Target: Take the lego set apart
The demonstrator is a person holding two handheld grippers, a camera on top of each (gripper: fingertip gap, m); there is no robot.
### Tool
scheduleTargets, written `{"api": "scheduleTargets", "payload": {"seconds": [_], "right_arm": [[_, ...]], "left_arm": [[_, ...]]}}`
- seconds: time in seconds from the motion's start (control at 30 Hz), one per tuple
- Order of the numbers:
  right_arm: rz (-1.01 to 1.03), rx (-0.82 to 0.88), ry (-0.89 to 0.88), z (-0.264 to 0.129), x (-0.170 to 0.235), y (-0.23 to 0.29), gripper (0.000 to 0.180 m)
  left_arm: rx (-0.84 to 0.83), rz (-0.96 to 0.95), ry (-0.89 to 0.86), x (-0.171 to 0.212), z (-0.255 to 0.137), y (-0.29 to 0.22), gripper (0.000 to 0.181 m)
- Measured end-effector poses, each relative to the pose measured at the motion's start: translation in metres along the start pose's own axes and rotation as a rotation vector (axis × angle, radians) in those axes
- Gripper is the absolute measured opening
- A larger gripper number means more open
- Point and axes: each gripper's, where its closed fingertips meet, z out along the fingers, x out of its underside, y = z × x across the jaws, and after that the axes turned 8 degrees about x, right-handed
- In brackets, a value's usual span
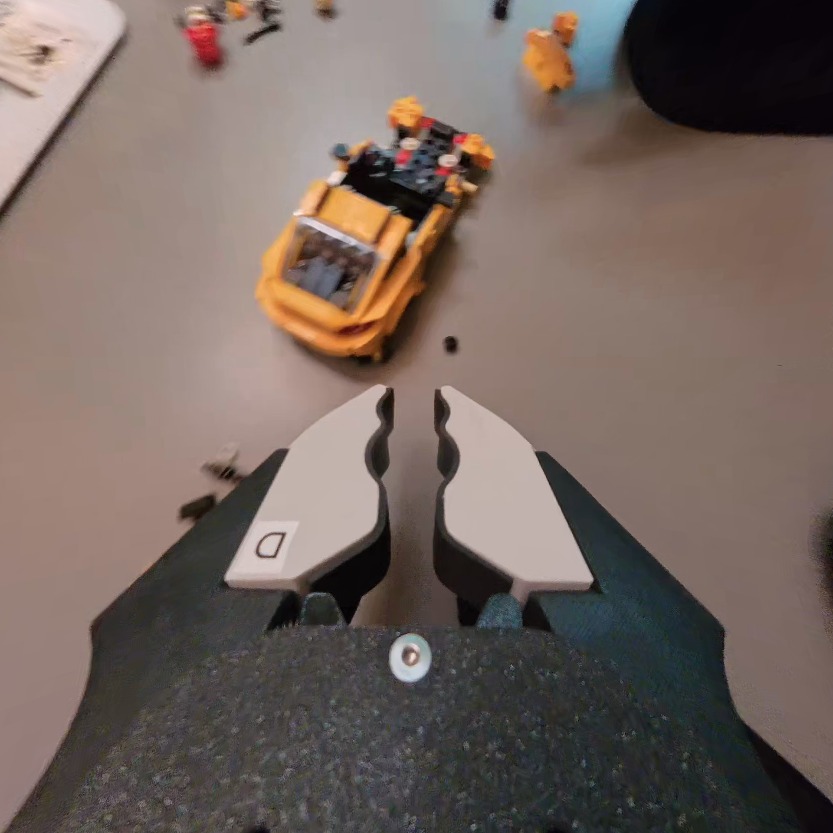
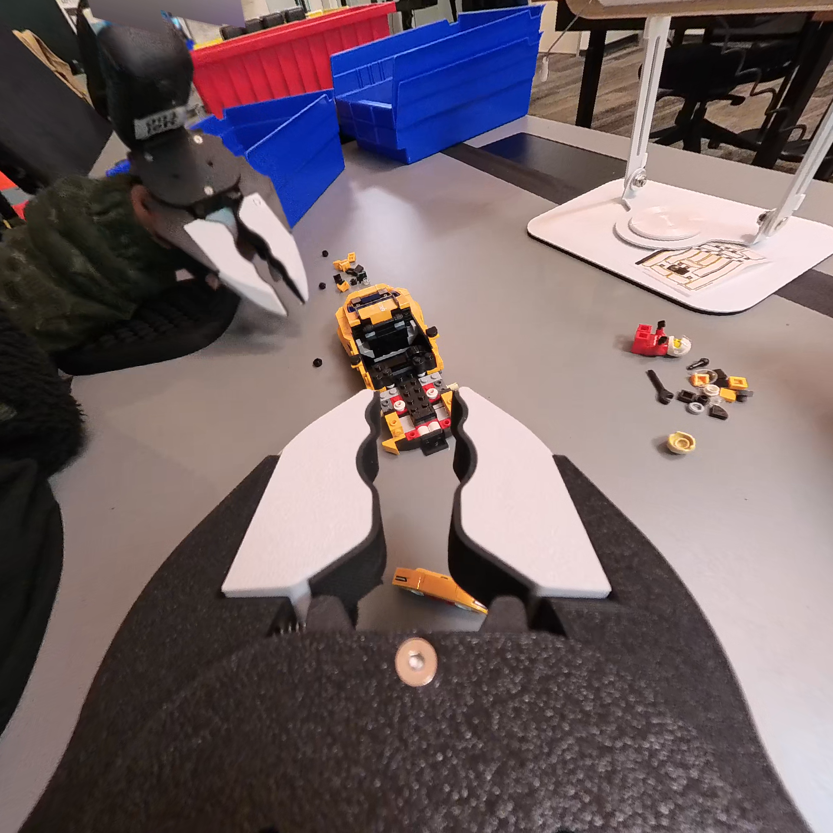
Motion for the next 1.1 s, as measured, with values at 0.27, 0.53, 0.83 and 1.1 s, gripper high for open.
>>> {"api": "scheduleTargets", "payload": {"seconds": [0.27,0.53,0.83,1.1], "right_arm": [[-0.036,0.197,-0.072,-0.010,-0.013,-0.029,0.030],[-0.007,0.417,-0.171,-0.032,-0.027,-0.067,0.028],[0.006,0.524,-0.232,-0.046,-0.034,-0.084,0.027],[0.013,0.510,-0.213,-0.042,-0.030,-0.083,0.025]], "left_arm": [[0.020,0.062,0.110,-0.002,0.050,-0.015,0.020],[0.000,0.081,0.132,-0.002,0.051,-0.014,0.007],[-0.409,-0.104,0.093,0.024,-0.040,0.069,0.008],[-0.398,-0.211,0.158,0.061,-0.047,0.079,0.026]]}}
